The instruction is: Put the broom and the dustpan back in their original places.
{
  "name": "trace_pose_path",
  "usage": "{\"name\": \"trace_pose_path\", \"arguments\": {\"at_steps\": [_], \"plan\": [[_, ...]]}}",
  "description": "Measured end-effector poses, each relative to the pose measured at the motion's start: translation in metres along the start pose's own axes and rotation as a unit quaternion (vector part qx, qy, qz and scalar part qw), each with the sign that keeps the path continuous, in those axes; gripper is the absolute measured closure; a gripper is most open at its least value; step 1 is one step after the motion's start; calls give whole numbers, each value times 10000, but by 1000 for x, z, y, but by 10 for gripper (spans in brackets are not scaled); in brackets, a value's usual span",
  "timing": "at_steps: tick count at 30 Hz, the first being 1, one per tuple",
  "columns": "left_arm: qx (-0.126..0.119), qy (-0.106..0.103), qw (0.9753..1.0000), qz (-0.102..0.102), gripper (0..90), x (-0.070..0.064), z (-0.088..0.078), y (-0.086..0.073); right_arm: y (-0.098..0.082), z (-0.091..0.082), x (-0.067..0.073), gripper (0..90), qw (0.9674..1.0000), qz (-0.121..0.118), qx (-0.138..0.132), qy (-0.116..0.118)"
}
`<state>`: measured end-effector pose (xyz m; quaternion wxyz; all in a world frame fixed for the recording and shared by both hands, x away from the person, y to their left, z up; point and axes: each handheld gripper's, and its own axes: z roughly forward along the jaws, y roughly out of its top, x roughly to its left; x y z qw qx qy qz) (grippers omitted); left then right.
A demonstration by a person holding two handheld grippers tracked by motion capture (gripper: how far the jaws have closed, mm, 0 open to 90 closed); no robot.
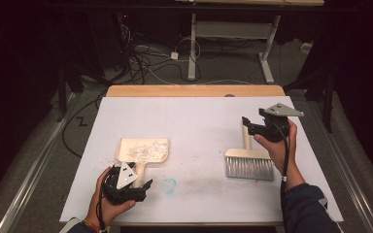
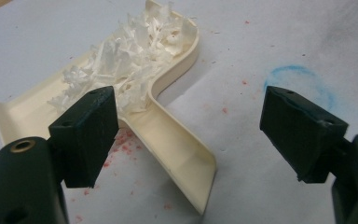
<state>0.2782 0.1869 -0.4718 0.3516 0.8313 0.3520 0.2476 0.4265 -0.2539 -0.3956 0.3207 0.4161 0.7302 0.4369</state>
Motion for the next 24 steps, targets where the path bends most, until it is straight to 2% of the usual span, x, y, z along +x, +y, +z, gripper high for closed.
{"name": "trace_pose_path", "arguments": {"at_steps": [7,14,24], "plan": [[-2,-17,10000,64,187,-2,0,1,-5,-3,4,186,10000,45,-37,-43],[14,-18,9999,101,187,-3,2,1,-6,-9,9,166,9999,41,-144,20],[23,12,9999,160,187,-5,0,1,-1,-24,18,167,9992,-253,-310,45]]}}
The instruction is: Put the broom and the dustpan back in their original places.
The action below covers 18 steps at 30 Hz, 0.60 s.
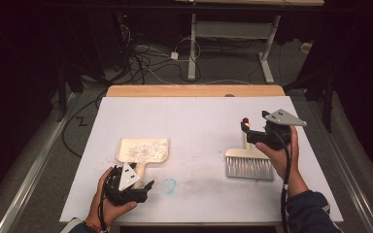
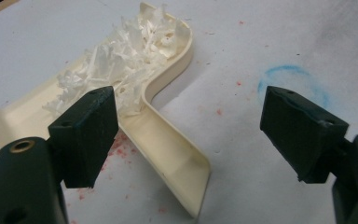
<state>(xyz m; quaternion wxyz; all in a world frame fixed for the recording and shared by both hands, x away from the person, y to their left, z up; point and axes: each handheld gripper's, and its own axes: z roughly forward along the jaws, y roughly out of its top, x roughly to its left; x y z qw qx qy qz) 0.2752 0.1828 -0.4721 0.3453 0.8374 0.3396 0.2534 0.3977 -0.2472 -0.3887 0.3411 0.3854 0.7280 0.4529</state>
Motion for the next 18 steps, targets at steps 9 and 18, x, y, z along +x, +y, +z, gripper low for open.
{"name": "trace_pose_path", "arguments": {"at_steps": [9,18], "plan": [[24,-15,10000,46,187,-1,0,-1,4,-19,8,174,9992,-293,-177,192],[20,-47,10000,58,187,-3,0,-1,4,-35,14,174,9981,-470,-193,357]]}}
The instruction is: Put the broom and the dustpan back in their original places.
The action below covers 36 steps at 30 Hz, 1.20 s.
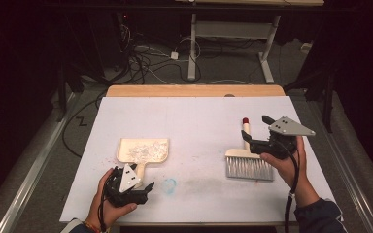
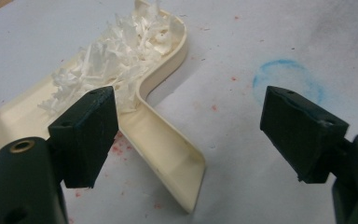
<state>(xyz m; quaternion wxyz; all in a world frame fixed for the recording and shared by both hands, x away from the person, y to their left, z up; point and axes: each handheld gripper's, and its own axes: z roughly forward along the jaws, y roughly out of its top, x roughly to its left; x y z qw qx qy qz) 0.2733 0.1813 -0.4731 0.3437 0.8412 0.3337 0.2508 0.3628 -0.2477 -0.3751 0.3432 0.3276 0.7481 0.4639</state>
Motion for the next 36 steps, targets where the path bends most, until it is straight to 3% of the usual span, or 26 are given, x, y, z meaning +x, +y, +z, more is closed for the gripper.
{"name": "trace_pose_path", "arguments": {"at_steps": [7,9,16,22,36], "plan": [[2,13,10000,23,187,-1,0,0,0,-12,6,174,9999,-85,-59,91],[-8,25,9999,123,187,0,0,1,0,-14,8,175,9999,-116,-68,85],[-12,-64,10000,67,187,-1,0,1,-1,-23,13,178,9996,-222,-66,134],[-51,-74,9998,182,187,-2,0,2,-5,-29,17,182,9995,-226,-31,229],[-31,-103,9998,194,187,-5,-1,2,-20,-48,21,197,9991,-353,-120,196]]}}
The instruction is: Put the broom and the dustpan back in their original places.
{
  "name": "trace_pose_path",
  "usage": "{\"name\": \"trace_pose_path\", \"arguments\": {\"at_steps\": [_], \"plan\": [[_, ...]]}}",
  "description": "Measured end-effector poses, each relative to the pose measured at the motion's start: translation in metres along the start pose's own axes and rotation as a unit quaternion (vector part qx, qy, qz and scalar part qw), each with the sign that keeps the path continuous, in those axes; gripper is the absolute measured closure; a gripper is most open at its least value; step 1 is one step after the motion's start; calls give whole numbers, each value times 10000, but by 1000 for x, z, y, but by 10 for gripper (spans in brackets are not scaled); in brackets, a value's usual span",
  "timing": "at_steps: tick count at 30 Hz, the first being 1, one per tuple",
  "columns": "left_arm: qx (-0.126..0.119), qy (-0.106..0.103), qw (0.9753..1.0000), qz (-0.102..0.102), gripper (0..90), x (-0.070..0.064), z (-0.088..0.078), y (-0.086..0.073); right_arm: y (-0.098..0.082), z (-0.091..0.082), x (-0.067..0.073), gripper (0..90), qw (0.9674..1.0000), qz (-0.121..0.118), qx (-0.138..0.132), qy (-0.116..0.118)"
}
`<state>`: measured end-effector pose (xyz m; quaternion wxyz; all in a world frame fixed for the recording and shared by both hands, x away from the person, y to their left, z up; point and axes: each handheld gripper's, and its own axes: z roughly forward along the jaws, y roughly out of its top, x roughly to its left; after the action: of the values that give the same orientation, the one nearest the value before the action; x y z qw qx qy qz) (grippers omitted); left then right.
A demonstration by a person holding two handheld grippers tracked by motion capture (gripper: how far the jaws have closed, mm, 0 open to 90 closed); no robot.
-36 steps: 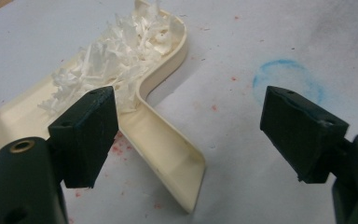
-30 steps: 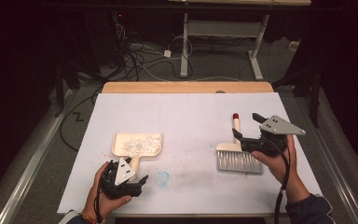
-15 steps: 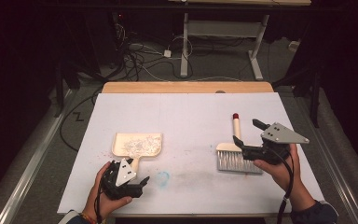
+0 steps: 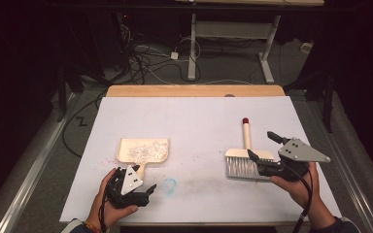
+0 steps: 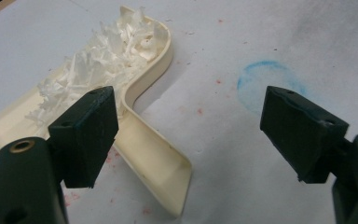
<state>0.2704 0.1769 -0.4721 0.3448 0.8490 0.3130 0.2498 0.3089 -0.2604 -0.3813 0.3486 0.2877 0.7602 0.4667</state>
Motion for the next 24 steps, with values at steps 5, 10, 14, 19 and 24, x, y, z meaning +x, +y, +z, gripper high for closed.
{"name": "trace_pose_path", "arguments": {"at_steps": [5,10,14,19,24], "plan": [[-34,20,10000,24,187,1,0,0,-6,-8,0,197,10000,-4,31,-25],[-5,2,10000,-27,187,1,0,0,-14,-16,-2,197,10000,3,50,-82],[-6,-12,10000,0,187,0,0,1,-22,-19,-3,196,9998,-70,142,-152],[-4,-29,10000,3,187,-1,0,0,-31,-24,-4,196,9994,-147,221,-230],[2,-41,10000,0,186,-1,1,0,-43,-30,-6,196,9994,-50,246,-224]]}}
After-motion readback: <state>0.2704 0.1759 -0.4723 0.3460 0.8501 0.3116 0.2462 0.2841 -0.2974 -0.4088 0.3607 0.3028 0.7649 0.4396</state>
